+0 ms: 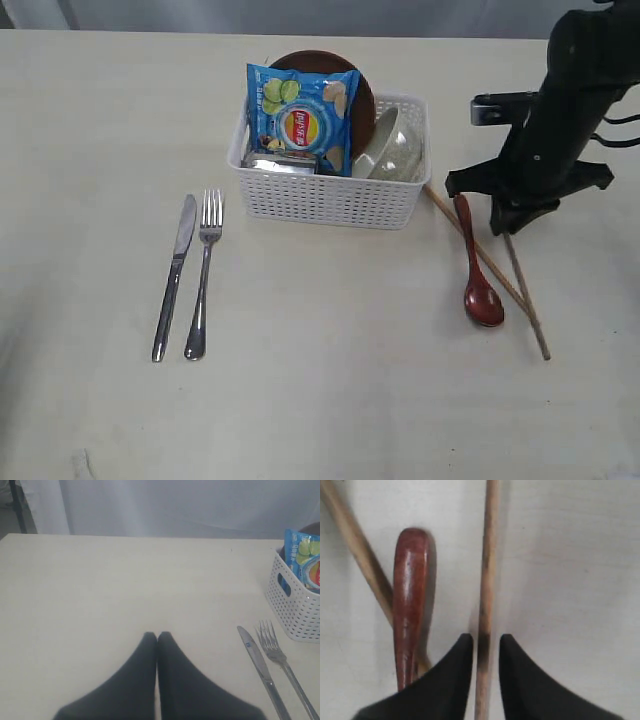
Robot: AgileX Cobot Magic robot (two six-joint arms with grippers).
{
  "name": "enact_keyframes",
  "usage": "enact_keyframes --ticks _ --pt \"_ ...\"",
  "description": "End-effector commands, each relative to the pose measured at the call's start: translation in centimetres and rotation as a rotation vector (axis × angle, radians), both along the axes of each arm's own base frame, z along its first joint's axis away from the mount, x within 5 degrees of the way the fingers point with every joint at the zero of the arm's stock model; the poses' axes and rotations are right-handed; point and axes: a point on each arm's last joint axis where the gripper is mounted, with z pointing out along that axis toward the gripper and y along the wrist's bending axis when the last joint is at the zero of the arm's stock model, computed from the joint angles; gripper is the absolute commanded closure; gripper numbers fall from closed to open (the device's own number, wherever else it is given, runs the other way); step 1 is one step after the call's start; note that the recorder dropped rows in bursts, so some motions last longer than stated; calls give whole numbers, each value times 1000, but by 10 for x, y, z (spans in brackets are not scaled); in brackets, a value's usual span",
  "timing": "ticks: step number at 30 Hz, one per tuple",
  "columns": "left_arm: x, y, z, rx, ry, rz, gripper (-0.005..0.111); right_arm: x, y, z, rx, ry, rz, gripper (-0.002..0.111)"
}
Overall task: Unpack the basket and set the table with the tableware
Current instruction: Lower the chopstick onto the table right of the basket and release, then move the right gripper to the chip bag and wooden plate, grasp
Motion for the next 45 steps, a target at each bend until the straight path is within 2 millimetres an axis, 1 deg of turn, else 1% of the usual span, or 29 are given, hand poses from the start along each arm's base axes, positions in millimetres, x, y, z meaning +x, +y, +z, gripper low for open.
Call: enact_keyframes --ticks 1,2,3,7,10,11,12,13,14,15,16,17,19,22,24,26,30,35,41,45 --pt "0 0 0 3 -9 3 107 2 0 2 3 -16 8 62" --pt "0 0 0 3 -9 3 107 2 0 5 5 -25 8 57" --pt "0 0 0 3 -9 3 107 3 0 8 7 -35 5 55" --pt "0 0 0 3 -9 3 107 8 2 35 15 -69 -1 57" --pt "0 0 0 3 -9 3 107 13 3 66 28 -129 2 61" --pt "0 0 0 3 -9 3 107 16 5 90 50 -196 11 62" --pt "0 0 0 3 -9 3 107 17 5 100 57 -229 23 62" --pt "0 0 0 3 -9 3 107 19 8 122 93 -295 58 62" --pt "0 0 0 3 -9 3 107 19 10 131 118 -318 77 62" --pt "0 0 0 3 -9 3 107 18 17 148 193 -367 131 62" --pt "0 0 0 3 -9 3 107 19 20 154 225 -386 155 62" --pt "0 0 0 3 -9 3 107 21 27 166 295 -417 188 62" --pt "0 0 0 3 -9 3 107 26 35 175 368 -465 235 62" --pt "0 0 0 3 -9 3 107 30 44 176 414 -523 334 61" --pt "0 0 0 3 -9 3 107 32 55 169 398 -533 415 57" --pt "0 0 0 3 -9 3 107 34 72 161 403 -541 433 56" --pt "0 0 0 3 -9 3 107 38 92 149 394 -559 460 56" --pt "0 0 0 3 -9 3 107 45 117 134 406 -514 494 56" --pt "0 0 0 3 -9 3 107 59 126 121 423 -492 425 56" --pt "0 0 0 3 -9 3 107 65 125 117 393 -490 425 56"
